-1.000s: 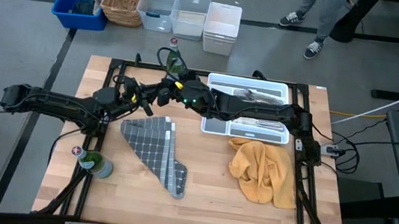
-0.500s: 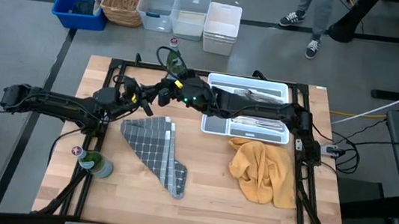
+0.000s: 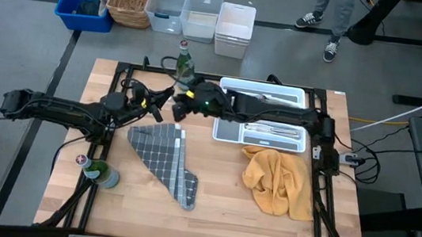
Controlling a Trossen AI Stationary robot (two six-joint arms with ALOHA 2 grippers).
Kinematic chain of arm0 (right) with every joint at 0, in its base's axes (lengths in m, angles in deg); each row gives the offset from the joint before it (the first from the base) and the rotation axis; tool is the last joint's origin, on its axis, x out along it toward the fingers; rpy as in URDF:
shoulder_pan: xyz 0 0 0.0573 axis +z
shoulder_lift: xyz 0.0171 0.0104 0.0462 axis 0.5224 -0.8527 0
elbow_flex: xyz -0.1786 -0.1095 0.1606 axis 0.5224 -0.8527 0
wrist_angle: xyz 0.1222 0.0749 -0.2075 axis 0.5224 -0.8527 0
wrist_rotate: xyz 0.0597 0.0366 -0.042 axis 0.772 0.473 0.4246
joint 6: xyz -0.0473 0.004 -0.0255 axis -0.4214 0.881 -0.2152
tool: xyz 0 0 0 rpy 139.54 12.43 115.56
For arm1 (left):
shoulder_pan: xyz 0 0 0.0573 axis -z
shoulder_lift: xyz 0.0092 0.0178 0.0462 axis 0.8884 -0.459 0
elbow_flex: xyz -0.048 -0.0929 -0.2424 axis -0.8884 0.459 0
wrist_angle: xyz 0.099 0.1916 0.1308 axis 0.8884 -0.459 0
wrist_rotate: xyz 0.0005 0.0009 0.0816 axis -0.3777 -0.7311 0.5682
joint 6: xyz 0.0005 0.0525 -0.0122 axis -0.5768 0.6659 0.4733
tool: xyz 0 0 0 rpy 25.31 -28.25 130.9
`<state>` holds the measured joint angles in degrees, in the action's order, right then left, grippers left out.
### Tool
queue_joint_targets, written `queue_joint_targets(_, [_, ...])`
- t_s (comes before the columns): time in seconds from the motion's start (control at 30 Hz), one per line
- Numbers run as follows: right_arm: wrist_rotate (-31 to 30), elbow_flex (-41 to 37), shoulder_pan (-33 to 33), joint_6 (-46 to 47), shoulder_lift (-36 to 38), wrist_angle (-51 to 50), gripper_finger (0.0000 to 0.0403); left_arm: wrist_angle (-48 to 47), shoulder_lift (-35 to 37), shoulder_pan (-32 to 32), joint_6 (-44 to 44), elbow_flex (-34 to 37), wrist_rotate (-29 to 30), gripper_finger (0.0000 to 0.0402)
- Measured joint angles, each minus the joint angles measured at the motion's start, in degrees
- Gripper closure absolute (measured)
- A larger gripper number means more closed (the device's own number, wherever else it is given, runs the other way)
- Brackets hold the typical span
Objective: Sort silverware
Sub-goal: Put the silver spoon into the cutlery tray
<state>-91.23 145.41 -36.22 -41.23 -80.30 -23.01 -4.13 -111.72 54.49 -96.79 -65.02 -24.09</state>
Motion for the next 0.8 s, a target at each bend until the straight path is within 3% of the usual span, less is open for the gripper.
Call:
queue_joint_targets(0.2, [1.25, 0.00, 0.01, -1.57, 5.20, -14.80, 0.0313, -0.24, 0.01, 0.00, -0.83, 0.00, -0.54, 0.0400])
queue_joint_targets(0.43, [0.20, -0.02, 2.04, -2.93, 12.33, -34.44, 0.0313, -0.14, -2.30, 0.06, -1.93, -2.74, -5.72, 0.0401])
queue_joint_targets(0.63, [-6.56, -0.02, 4.48, -2.94, 18.36, -47.10, 0.0313, -0.04, -13.10, -0.25, 4.51, -11.75, -7.92, 0.0401])
queue_joint_targets(0.8, [-11.58, -0.02, 7.60, -1.05, 23.31, -58.50, 0.0314, -0.13, -26.26, -2.29, 10.37, -21.64, -13.95, 0.0401])
